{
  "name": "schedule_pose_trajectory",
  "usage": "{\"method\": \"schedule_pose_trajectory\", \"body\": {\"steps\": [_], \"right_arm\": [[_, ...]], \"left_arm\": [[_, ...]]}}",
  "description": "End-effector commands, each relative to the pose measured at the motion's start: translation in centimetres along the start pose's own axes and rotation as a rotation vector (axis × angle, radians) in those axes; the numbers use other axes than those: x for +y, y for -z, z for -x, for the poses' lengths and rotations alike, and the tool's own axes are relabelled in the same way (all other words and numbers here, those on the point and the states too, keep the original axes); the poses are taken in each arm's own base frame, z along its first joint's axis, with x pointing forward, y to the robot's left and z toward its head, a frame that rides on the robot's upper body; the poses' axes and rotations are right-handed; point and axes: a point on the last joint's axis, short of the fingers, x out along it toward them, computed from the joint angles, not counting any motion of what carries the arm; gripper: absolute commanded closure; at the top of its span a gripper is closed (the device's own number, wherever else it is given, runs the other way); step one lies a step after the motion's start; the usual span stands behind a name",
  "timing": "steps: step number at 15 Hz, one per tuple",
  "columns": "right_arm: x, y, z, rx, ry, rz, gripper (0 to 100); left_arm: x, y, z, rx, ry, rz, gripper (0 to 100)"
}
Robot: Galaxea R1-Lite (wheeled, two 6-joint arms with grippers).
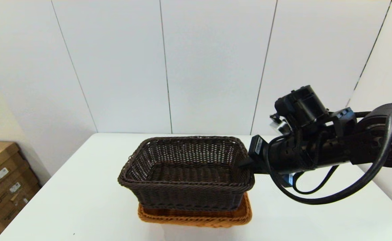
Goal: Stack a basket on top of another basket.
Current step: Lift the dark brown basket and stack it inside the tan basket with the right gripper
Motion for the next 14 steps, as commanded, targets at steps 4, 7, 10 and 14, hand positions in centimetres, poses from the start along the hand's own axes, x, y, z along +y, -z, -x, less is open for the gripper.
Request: {"method": "schedule_pose_trajectory", "body": {"steps": [4, 7, 10, 14], "right_arm": [[-0.31, -0.08, -0.3, 0.008, 0.012, -0.011, 100], [-0.32, -0.09, -0.35, 0.008, 0.012, -0.013, 100], [-0.34, -0.09, -0.42, 0.009, 0.011, -0.013, 100], [-0.26, -0.18, -0.96, -0.009, -0.022, 0.0, 100]], "left_arm": [[0.0, 0.04, -0.01, 0.001, 0.0, 0.001, 0], [0.0, 0.05, -0.01, 0.002, 0.0, -0.001, 0], [0.0, 0.04, -0.01, 0.001, 0.0, -0.001, 0], [0.0, 0.05, -0.01, 0.002, 0.0, 0.001, 0]]}}
